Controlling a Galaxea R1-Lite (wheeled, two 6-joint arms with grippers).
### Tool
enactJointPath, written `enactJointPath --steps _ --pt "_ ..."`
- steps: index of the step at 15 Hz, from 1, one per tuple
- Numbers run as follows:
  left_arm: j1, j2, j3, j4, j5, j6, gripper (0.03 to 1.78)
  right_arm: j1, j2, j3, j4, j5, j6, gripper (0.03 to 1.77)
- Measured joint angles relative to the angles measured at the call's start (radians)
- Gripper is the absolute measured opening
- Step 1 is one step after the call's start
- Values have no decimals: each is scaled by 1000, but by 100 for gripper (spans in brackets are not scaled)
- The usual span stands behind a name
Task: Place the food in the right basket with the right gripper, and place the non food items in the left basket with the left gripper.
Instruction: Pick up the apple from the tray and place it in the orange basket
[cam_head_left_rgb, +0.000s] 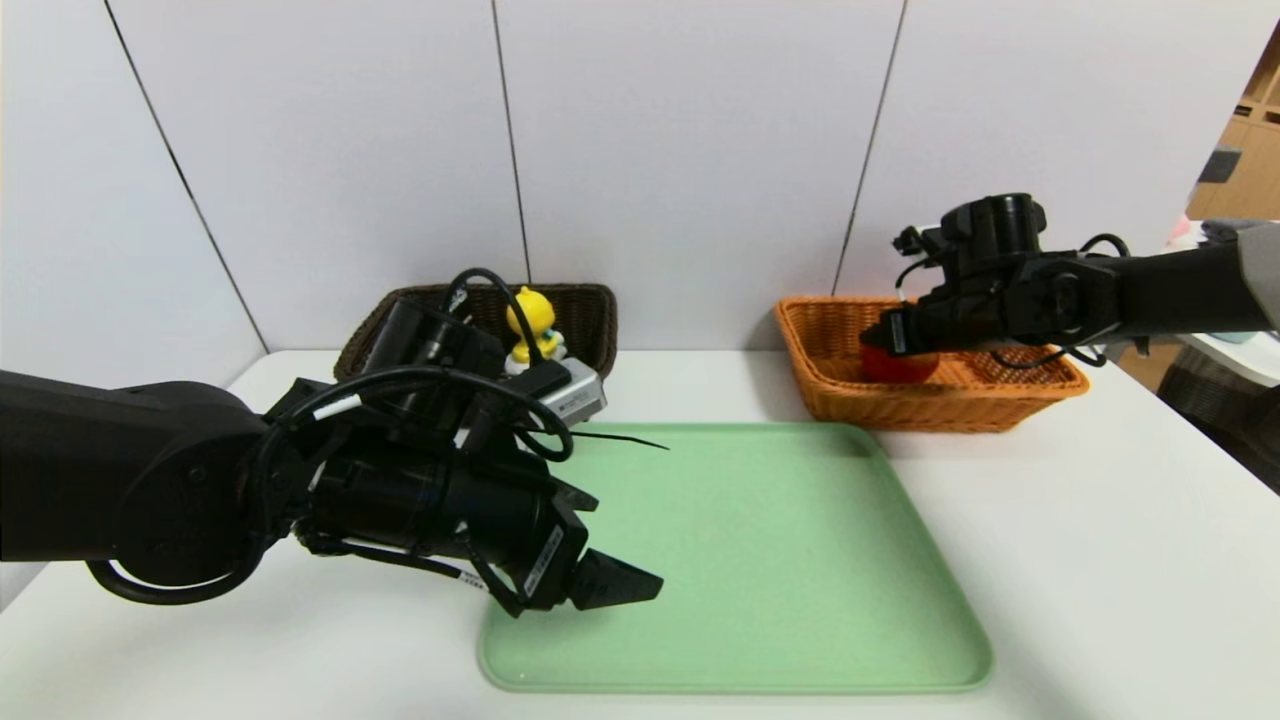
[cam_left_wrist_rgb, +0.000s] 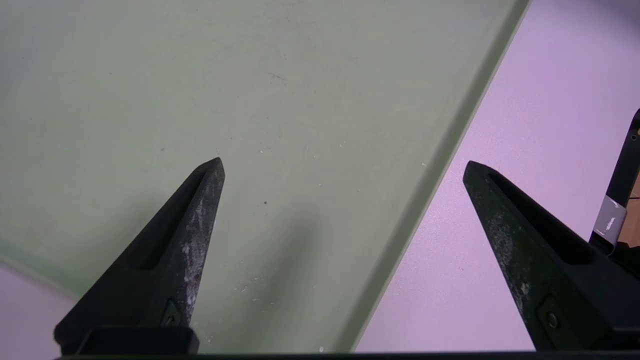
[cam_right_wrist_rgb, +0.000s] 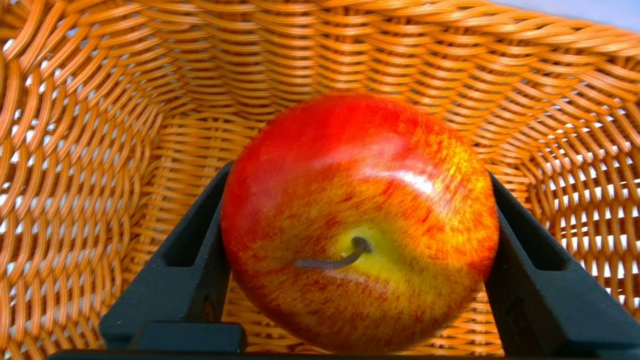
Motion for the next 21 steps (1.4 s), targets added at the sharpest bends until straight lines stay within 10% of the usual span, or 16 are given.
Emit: enactJointPath --steps 10,21 --pt "18 -74 -4 2 41 -5 169 12 -76 -37 127 16 18 163" --pt "163 -455 -73 209 369 -70 169 188 -483 78 367 6 148 169"
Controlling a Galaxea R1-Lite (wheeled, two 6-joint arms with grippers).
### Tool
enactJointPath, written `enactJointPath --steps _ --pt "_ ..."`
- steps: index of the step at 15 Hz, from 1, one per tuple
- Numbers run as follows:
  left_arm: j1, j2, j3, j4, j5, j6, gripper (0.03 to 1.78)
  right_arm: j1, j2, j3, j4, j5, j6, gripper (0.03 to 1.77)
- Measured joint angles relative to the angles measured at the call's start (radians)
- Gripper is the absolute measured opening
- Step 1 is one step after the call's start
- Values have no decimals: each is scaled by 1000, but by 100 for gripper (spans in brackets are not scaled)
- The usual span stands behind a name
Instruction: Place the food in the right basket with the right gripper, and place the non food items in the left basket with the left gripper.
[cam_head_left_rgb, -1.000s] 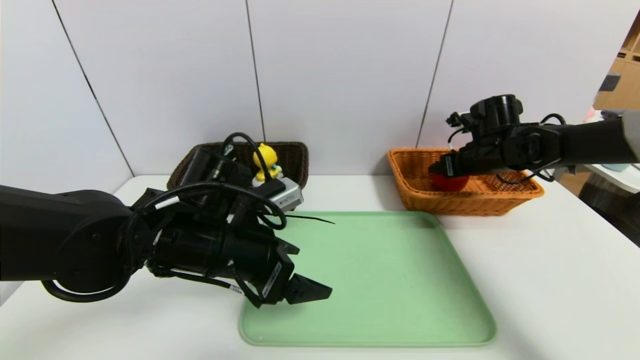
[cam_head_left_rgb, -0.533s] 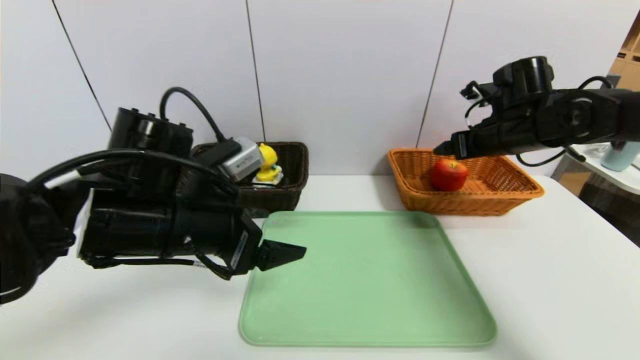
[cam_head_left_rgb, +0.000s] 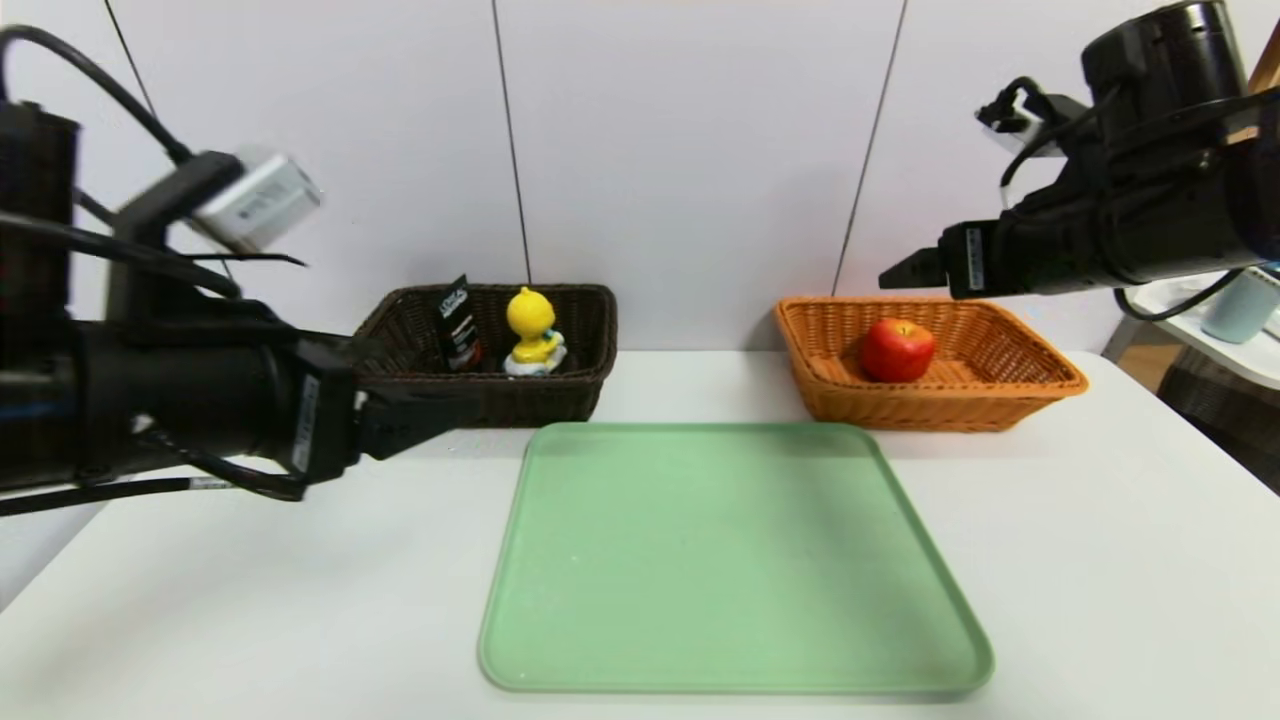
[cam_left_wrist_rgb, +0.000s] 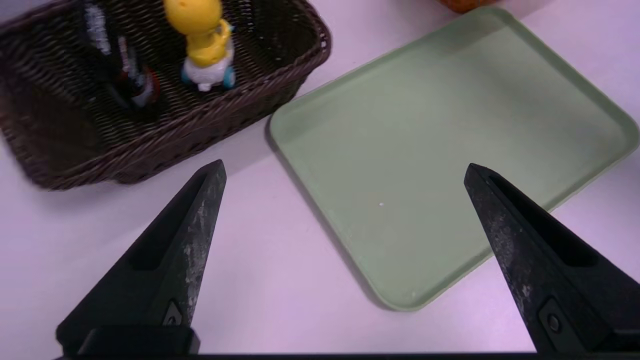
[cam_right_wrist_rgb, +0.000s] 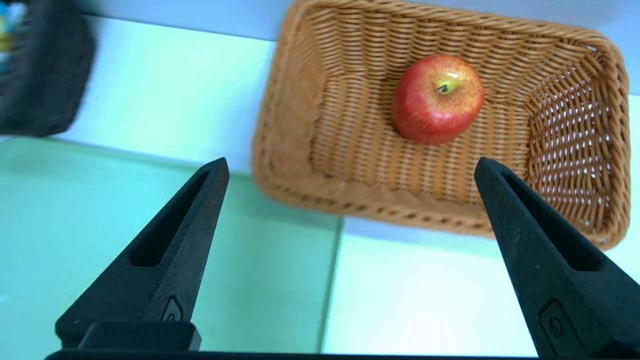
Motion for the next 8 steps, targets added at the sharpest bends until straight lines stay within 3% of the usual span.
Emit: enactJointPath --steps 4,8 --pt "146 -174 -10 174 99 4 169 53 -214 180 3 -3 0 169" --pt "182 -314 89 197 210 4 169 39 -437 343 26 0 -4 169"
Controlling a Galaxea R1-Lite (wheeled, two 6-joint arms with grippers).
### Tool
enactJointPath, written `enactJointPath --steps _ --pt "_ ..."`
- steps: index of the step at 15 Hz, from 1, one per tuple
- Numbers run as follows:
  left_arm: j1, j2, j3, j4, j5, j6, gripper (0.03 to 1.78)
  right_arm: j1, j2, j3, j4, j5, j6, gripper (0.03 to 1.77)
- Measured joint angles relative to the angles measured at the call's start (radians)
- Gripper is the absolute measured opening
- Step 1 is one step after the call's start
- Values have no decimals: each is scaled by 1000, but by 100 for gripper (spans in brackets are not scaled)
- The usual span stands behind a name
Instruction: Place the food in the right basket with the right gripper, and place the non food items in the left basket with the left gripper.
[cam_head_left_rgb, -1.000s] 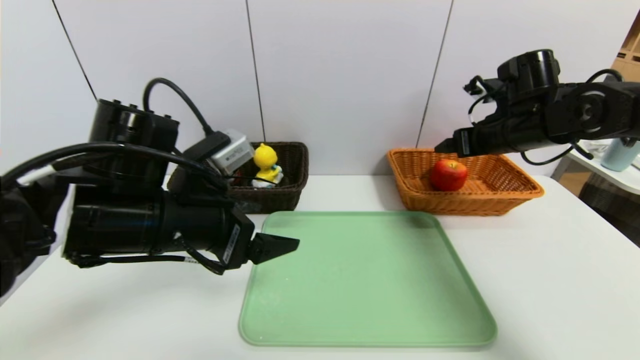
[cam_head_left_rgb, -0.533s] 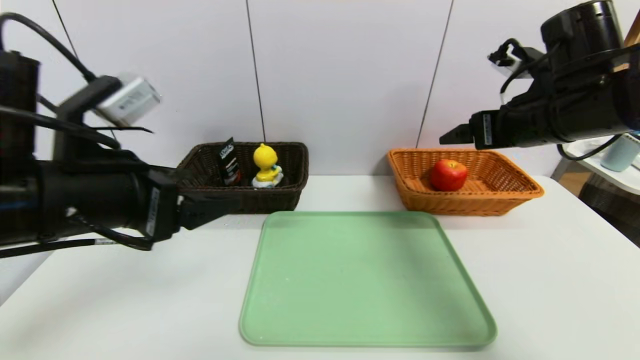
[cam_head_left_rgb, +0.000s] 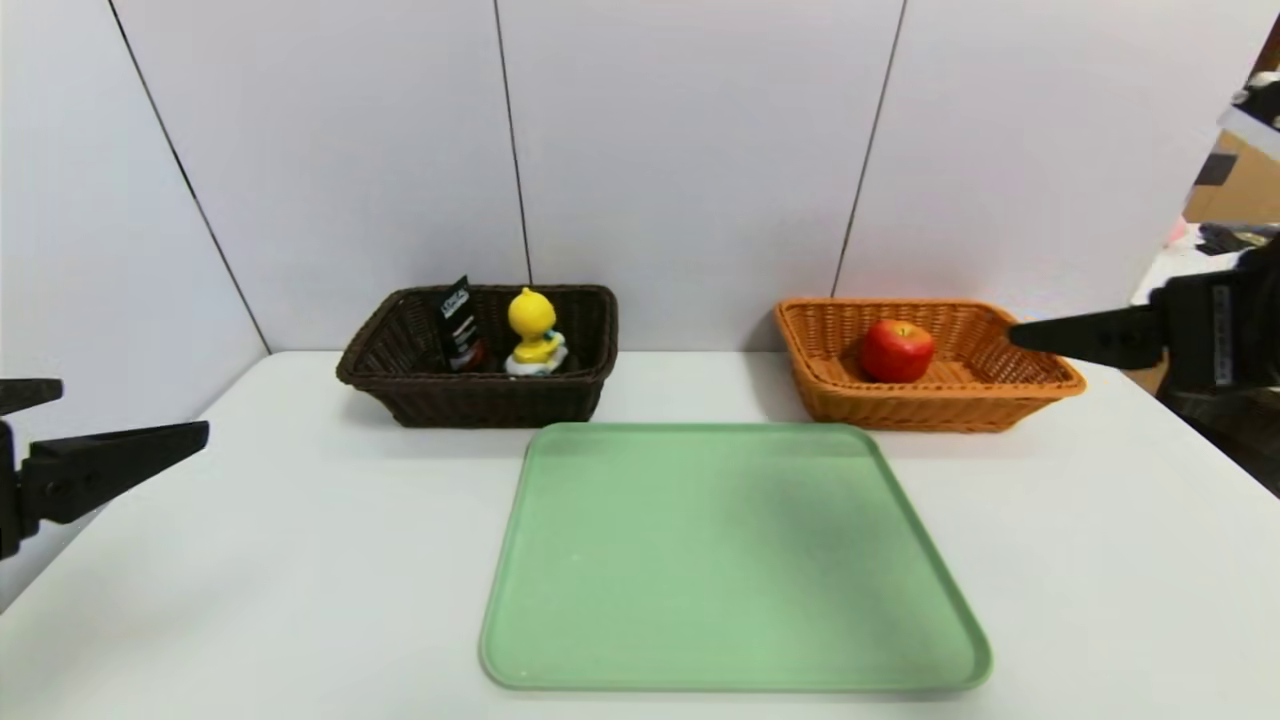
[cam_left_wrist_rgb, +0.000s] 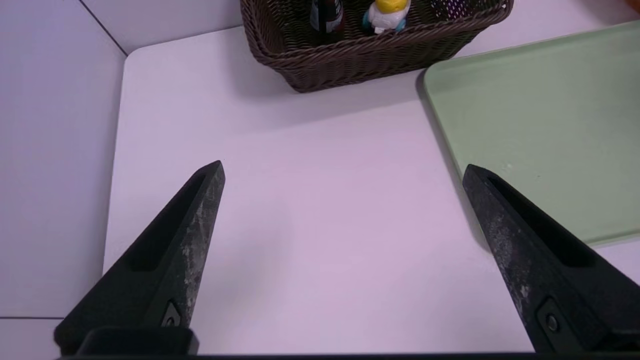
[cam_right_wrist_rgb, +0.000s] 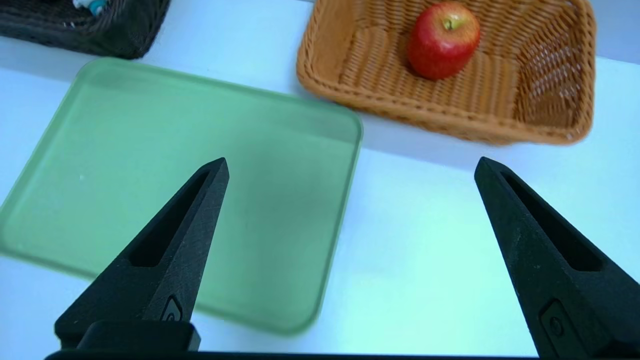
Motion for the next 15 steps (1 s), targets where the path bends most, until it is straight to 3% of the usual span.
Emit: enactJointPath --steps 7,15 --pt "9 -242 199 5 0 7 169 -120 -348 154 158 10 -2 169" --pt "47 -500 410 3 -7 17 169 -237 -665 362 211 23 -6 169"
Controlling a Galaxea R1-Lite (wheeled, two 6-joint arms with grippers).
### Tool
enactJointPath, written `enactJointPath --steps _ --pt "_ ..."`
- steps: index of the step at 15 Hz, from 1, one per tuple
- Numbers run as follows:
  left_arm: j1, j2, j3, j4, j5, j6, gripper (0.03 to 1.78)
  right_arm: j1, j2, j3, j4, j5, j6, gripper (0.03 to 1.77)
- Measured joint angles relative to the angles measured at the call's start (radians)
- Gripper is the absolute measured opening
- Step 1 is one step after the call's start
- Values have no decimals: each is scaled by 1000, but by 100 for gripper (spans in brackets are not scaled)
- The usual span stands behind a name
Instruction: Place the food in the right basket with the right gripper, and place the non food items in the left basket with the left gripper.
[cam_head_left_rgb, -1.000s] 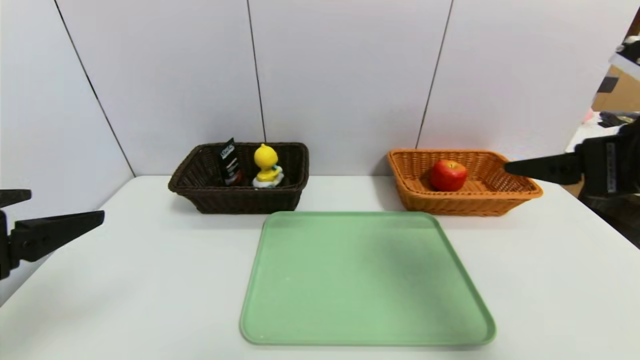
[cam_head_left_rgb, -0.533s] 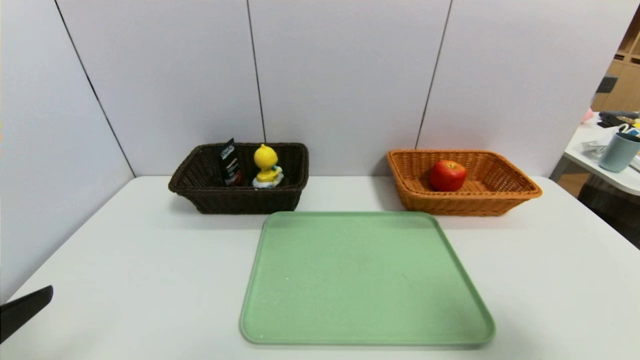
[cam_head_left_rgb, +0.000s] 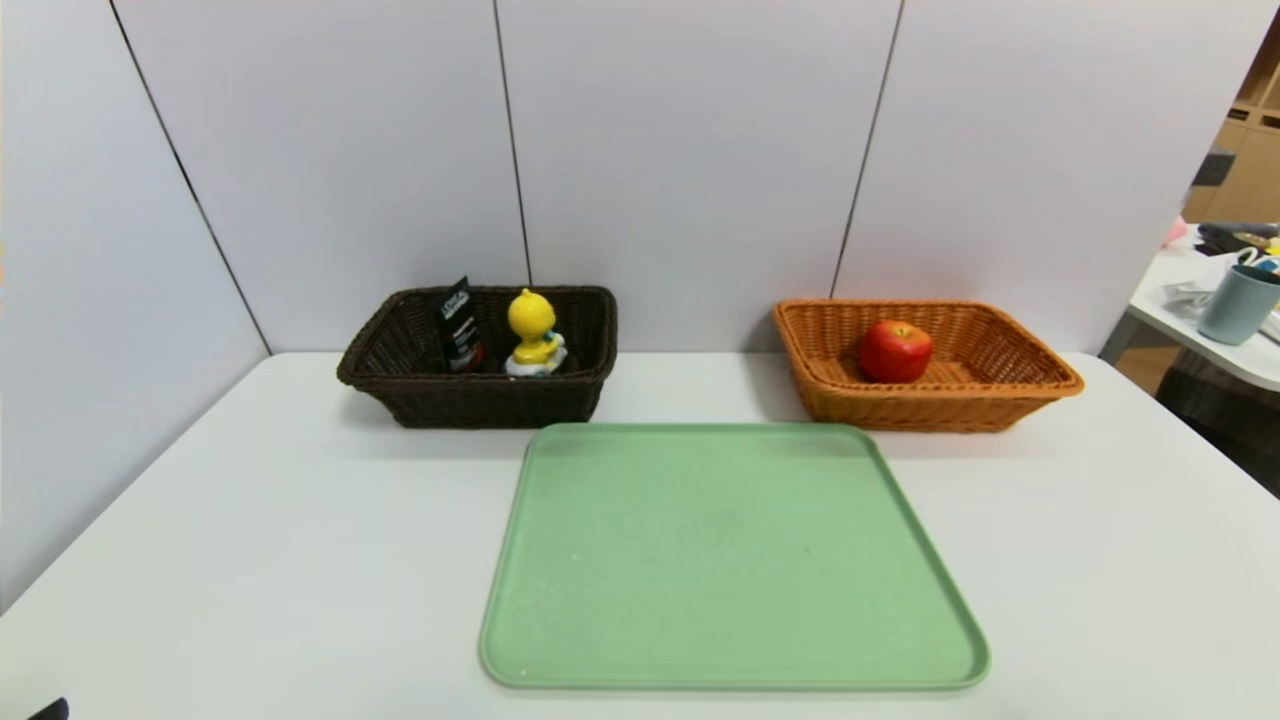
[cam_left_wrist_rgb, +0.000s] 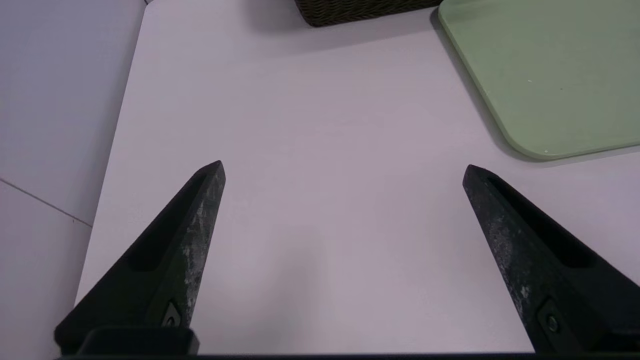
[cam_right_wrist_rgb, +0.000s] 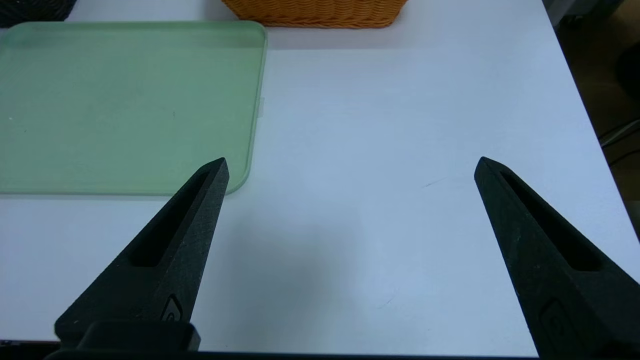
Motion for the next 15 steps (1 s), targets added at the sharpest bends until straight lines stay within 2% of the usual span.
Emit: enactJointPath --steps 2,5,8,11,13,15 --pt "25 -64 53 1 -1 1 169 -4 -84 39 29 30 -6 169" --pt "56 -128 102 -2 4 0 169 -5 -172 89 36 41 -10 169" --pt "124 -150 100 -7 0 23 169 -3 -201 94 33 43 -11 169" --pt "176 -186 123 -3 -3 36 169 -3 -217 107 28 88 -12 169" --pt "195 -230 171 -5 -26 63 169 -4 -236 115 28 100 -18 169" --pt "213 -281 236 -13 -88 97 169 -3 -255 124 29 99 -27 169"
